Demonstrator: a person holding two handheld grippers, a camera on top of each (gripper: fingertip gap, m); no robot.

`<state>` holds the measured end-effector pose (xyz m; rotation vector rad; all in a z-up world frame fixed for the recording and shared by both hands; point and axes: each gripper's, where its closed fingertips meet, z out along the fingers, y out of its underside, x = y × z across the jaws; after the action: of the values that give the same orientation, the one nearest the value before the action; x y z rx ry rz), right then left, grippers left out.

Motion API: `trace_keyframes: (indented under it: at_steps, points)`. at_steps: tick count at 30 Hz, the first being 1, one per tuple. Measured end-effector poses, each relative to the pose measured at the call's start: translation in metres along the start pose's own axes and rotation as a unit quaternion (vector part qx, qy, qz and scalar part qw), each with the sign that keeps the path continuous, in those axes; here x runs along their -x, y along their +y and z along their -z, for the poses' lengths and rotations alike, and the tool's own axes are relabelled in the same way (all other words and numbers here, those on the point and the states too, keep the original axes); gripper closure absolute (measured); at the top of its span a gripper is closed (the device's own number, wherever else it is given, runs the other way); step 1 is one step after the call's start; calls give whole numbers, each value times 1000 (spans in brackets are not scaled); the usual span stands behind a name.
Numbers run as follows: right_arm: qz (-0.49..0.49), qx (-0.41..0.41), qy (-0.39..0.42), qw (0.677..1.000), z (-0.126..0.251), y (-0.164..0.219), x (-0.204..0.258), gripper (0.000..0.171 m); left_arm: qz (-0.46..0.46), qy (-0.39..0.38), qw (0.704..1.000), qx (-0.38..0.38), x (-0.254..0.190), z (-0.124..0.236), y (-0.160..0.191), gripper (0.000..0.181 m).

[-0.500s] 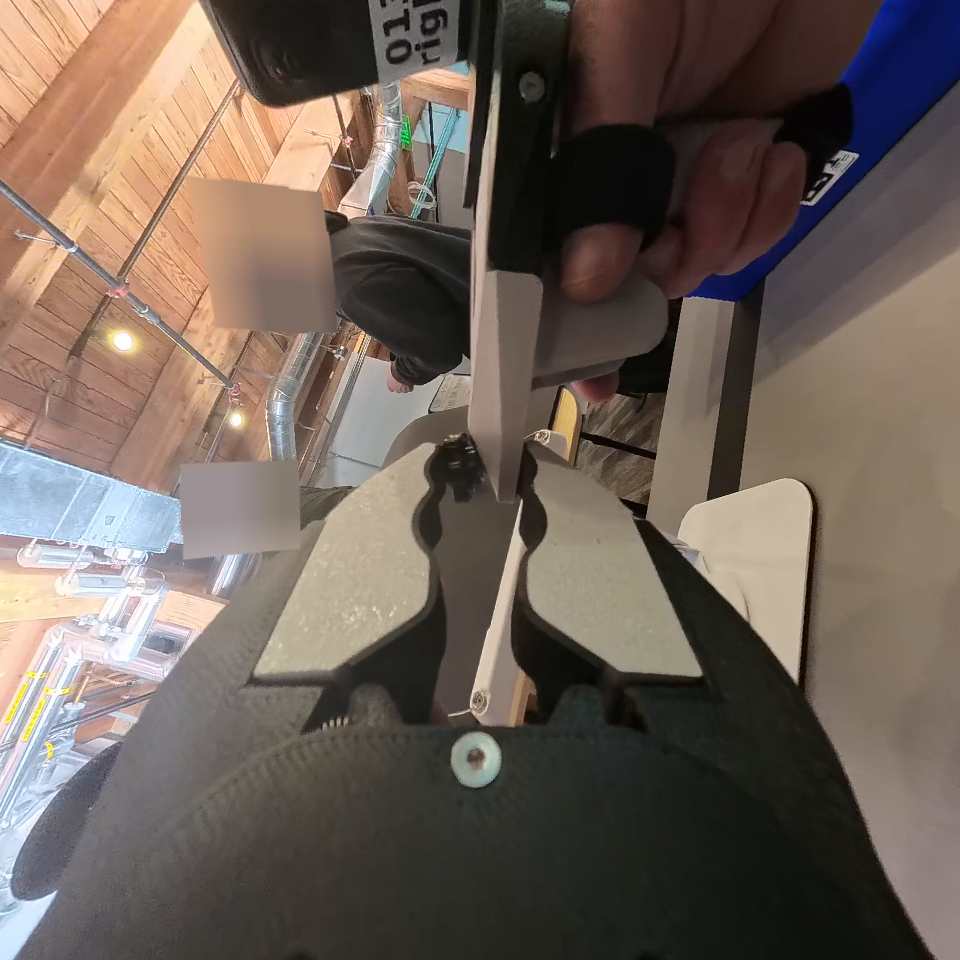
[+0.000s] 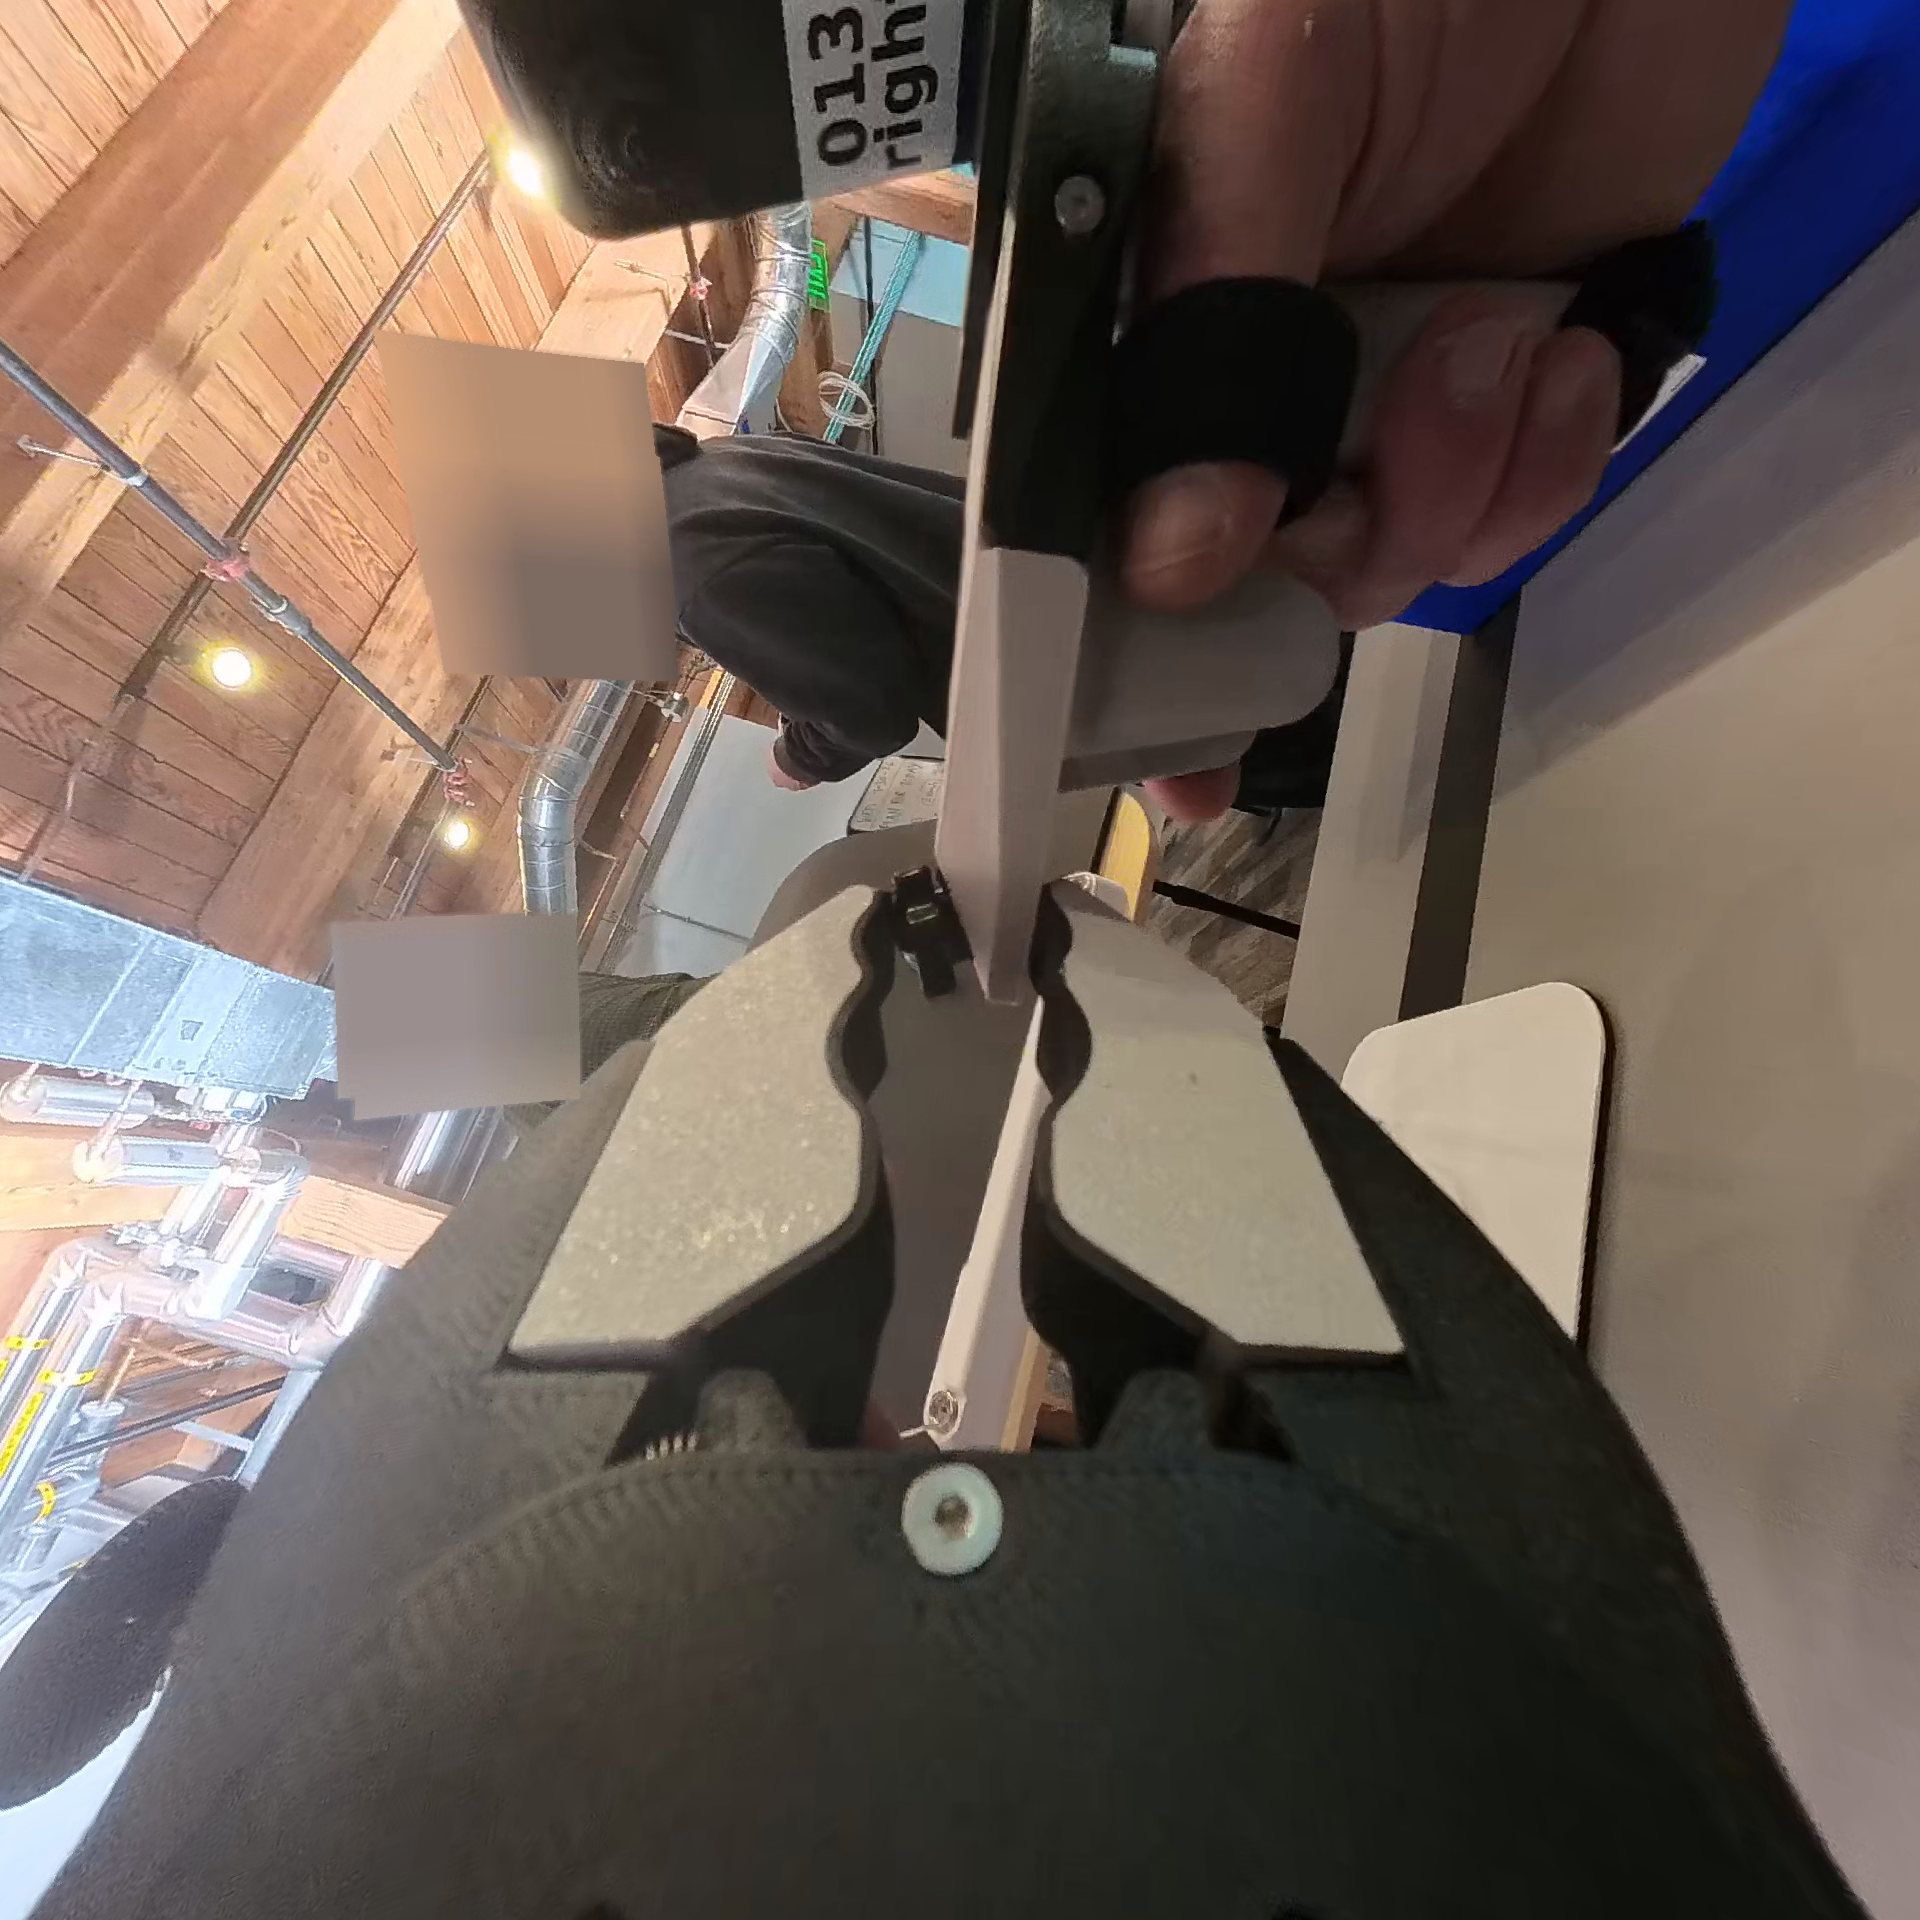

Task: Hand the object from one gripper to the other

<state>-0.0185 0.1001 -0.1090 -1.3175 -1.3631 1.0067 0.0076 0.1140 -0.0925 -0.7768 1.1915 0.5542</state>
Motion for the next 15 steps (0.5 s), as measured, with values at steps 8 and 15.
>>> trace_keyframes:
  at_steps: [8,15]
  points:
    - [-15,-13,-28,999,1,-1,5,161,1,3,1000,-9,0,1,-3,157]
    - [-42,-55,-62,996,2,-10,11,165,35,11,999,-33,5,5,-9,157]
